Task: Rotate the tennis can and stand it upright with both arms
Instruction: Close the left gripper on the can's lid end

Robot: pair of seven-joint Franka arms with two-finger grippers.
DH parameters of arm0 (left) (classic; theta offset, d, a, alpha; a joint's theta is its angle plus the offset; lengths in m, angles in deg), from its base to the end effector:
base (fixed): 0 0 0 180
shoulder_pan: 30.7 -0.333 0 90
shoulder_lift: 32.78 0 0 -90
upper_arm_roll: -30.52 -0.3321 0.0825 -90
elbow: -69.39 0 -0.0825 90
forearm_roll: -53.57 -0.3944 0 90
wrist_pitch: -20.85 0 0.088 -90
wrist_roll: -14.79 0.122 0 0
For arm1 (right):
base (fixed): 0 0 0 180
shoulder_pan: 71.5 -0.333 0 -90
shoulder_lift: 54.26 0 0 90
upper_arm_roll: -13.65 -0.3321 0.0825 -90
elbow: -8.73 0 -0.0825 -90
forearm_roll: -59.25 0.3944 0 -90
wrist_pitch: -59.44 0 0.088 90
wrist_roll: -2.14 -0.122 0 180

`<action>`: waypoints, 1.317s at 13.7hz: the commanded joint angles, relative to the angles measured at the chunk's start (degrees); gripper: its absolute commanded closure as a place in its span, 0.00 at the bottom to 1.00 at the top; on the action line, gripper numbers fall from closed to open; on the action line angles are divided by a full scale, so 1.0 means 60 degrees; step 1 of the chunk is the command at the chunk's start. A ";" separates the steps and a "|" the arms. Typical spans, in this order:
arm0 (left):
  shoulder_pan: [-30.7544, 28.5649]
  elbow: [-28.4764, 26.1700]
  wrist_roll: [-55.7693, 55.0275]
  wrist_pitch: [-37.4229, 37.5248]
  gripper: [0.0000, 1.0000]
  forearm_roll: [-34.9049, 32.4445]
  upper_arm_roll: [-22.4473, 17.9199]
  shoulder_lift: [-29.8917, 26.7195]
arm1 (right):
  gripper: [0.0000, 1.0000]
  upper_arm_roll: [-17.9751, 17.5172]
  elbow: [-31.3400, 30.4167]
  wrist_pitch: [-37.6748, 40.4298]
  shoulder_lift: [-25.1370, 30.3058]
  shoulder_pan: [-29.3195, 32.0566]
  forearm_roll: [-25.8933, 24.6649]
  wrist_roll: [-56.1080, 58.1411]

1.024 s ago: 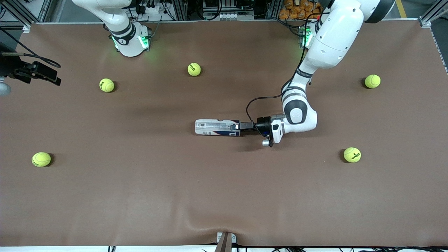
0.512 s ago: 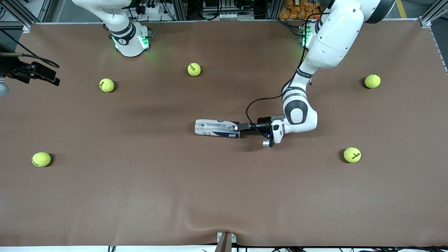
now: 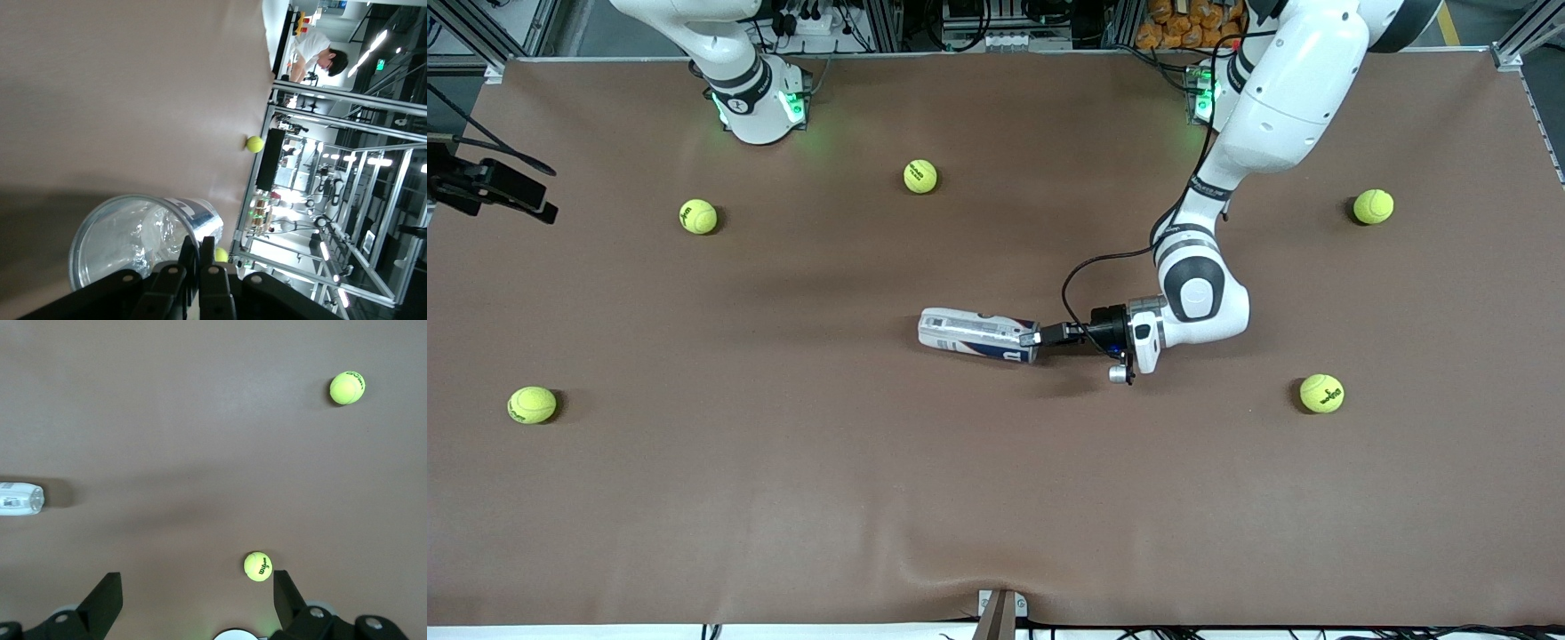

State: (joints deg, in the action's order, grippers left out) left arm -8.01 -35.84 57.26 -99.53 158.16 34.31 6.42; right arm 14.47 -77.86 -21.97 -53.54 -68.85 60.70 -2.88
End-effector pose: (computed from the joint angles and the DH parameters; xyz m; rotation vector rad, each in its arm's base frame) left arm 0.5693 -0.3461 0.1657 1.8060 0.2573 -0.1138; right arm 0.5432 -0.0296 0.6484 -3.1067 0.2262 0.1218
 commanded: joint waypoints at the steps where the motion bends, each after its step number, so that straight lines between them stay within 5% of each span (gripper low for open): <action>1: 0.0087 0.0485 -0.1518 -0.0107 1.00 -0.0786 -0.0045 -0.0366 | 0.00 -0.0107 0.0252 0.0150 -0.0179 0.0187 0.0008 -0.0043; 13: 0.0993 0.4337 -1.1550 -0.0634 1.00 -0.9354 -0.0001 -0.0366 | 0.00 -0.0121 0.0252 0.0135 -0.0340 0.0114 0.0096 -0.0072; 18: 0.1639 0.4822 -1.4175 -0.0620 1.00 -1.2284 -0.0075 -0.0483 | 0.00 -0.0122 0.0252 0.0106 -0.0340 0.0158 0.0125 -0.0058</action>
State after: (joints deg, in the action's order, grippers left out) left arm 0.50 -8.12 -21.76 -103.13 90.00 34.58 4.09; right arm 14.23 -77.81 -21.91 -54.86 -68.60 60.74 -2.88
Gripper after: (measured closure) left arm 0.952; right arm 0.000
